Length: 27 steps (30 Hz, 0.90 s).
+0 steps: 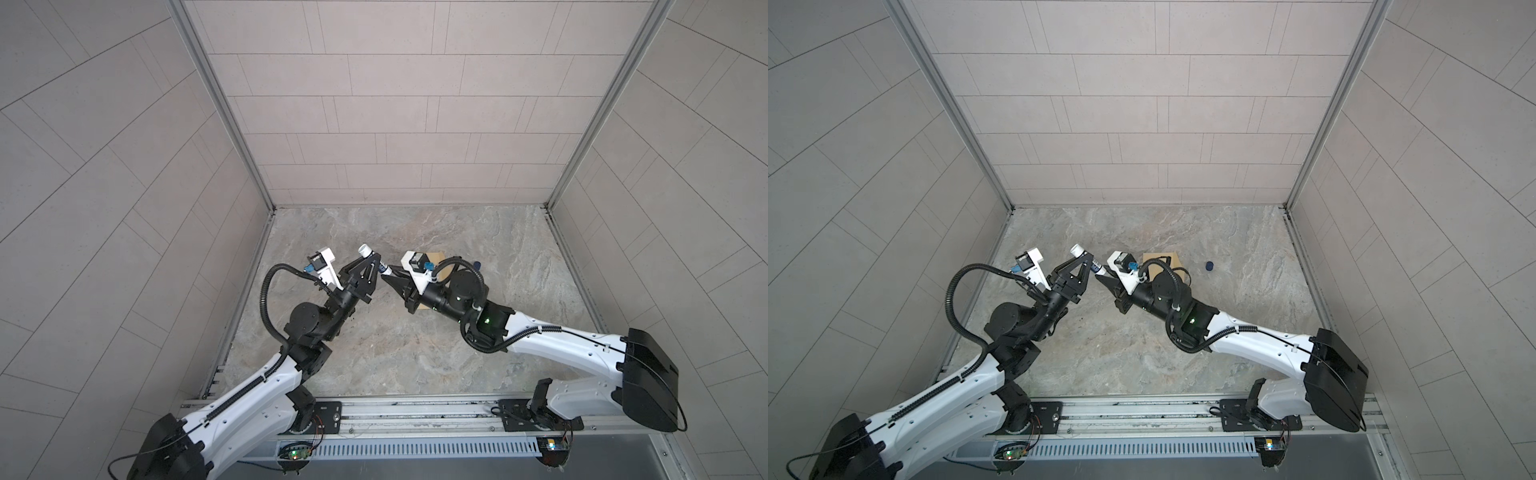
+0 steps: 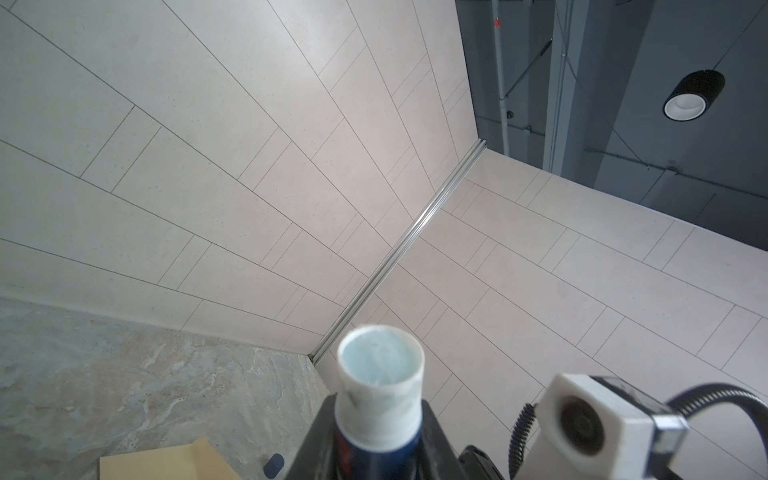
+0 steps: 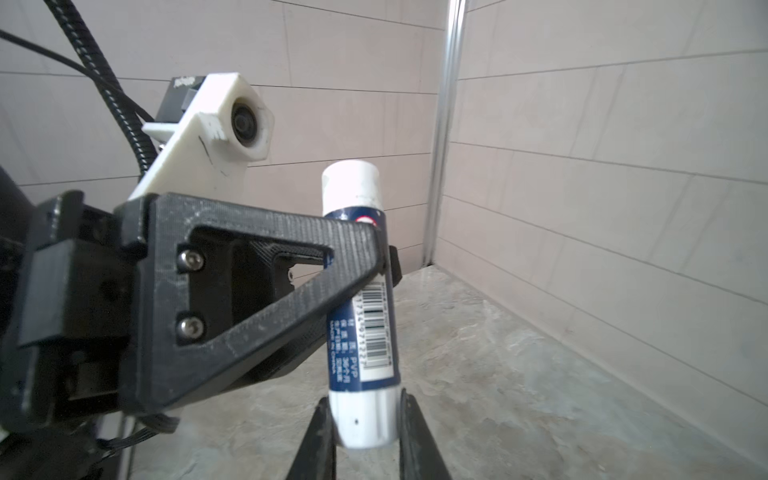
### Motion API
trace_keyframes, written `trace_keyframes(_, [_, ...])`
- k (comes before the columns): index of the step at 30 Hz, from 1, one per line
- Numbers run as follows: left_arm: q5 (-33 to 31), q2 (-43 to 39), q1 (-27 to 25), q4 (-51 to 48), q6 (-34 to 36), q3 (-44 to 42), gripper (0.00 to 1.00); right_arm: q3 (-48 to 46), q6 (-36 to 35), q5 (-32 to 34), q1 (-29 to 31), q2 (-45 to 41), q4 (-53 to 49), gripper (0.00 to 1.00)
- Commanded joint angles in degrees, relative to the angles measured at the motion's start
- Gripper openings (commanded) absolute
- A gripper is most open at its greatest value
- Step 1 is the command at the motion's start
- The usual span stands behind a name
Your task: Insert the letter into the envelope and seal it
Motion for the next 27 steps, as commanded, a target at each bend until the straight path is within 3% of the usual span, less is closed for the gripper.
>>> trace_keyframes(1, [11.5,-0.8,-1.0,6.1,4.0,-1.2,0.00,4.3,17.6,-16.0,-7.2,0.6,2.5,0.00])
trace_keyframes(4, [14.0,-0.6,-1.0,6.6,4.6,-0.9,0.00,5.1,21.9,-23.0,-9.2,2.0,4.5,0.00])
trace_keyframes(9, [15.2,-0.8,-1.1,6.9,4.9,-0.9,0.00,5.2,27.9,-28.8,-11.3,3.7,9.0,0.00])
trace_keyframes(16, [13.0,-0.4,-1.0,5.9,4.4,-0.7,0.00,5.7,28.7,-29.0,-11.5,4.6,9.4,0.00])
trace_keyframes(18, [10.1,-0.6,-1.0,2.8,2.8,0.1,0.00,5.0,26.1,-25.9,-10.9,3.9,8.2,0.00])
trace_keyframes(20, [6.6,-0.6,-1.0,-1.6,-0.1,1.5,0.00,4.7,18.7,-19.6,-8.8,1.9,2.0,0.00])
trace_keyframes(23, [1.4,-1.0,-1.0,-5.4,-5.1,2.9,0.00,4.6,0.0,-3.0,-1.6,-2.0,-9.7,0.31])
trace_keyframes(25, [-1.2,-1.2,-1.0,-6.2,-7.6,3.0,0.00,3.4,-10.6,8.7,3.7,-3.4,-11.5,0.51])
trace_keyframes(27, [-2.9,-1.4,-1.0,-6.1,-8.9,2.8,0.00,2.3,-17.7,17.8,7.8,-3.4,-10.6,0.61])
